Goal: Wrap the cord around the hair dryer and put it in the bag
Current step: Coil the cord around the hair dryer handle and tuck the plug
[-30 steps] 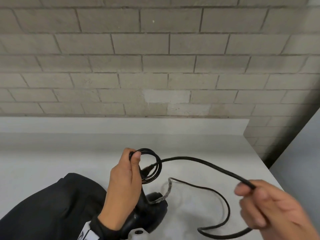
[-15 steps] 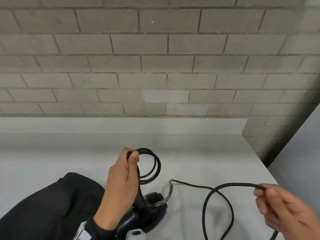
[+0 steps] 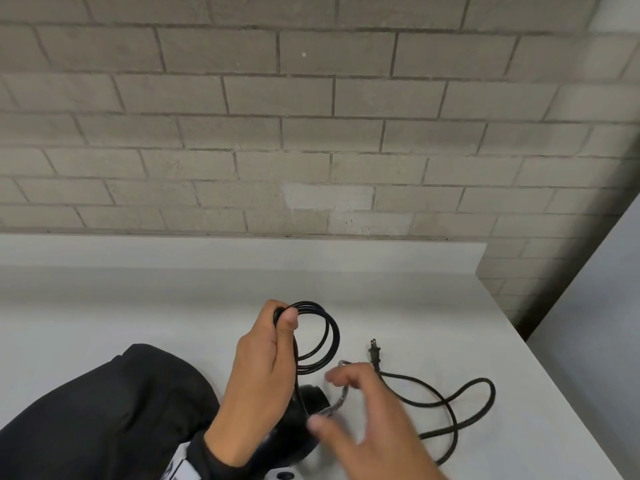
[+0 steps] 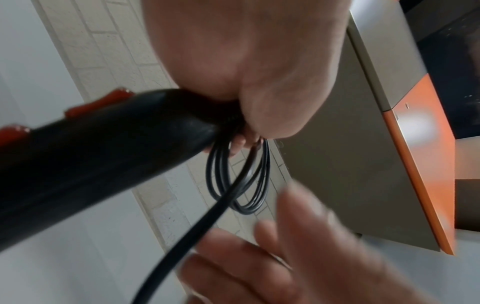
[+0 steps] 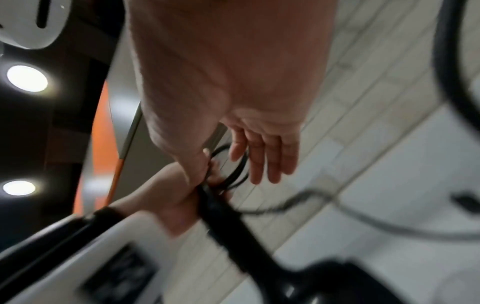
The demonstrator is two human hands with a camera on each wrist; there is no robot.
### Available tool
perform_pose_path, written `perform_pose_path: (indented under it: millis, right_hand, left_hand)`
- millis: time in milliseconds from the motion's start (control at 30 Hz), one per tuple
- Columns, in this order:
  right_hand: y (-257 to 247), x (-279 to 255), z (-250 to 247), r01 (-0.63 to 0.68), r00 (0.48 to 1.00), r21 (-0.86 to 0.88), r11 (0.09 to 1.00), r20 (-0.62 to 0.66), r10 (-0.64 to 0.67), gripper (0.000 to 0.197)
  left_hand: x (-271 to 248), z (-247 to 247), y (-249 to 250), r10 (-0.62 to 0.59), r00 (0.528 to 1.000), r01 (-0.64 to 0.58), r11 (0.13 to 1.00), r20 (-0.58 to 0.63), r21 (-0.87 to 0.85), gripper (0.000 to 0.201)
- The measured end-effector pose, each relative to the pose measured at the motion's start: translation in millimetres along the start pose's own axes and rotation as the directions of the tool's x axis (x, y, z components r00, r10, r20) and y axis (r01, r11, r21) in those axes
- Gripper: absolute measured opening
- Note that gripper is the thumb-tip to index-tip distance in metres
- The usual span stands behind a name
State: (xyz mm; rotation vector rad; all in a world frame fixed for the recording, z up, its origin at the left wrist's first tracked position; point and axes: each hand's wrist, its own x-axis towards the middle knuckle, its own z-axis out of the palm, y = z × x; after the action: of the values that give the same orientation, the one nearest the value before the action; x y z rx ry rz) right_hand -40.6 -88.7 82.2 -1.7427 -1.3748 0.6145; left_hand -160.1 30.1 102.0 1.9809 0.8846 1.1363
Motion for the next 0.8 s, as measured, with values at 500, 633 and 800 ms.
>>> perform_pose_path:
  millis: [500, 633, 800]
  right_hand:
    - [-44.4, 8.4, -56.4, 0.534, 0.835, -0.225, 0.815, -0.012, -0.55, 0.015]
    - [-63.7, 18.4, -69.6, 0.55, 0.833, -0.154, 0.821, 0.033, -0.552, 0.014]
    - [-78.3, 33.9, -73.6, 0.487, 0.872, 0.048, 0.872, 0.033, -0.489, 0.016]
  left_hand:
    - [-6.2, -11.8, 3.2, 0.117, 0.984, -0.112, 0.993, 0.134, -0.046, 0.02]
    - [-7.5, -10.4, 6.0, 0.143, 0.963, -0.133, 0.989, 0.227, -0.06, 0.032]
    - [-8.7, -2.6, 8.9, 0.181, 0.955, -0.196, 0.98, 0.234, 0.04, 0.023]
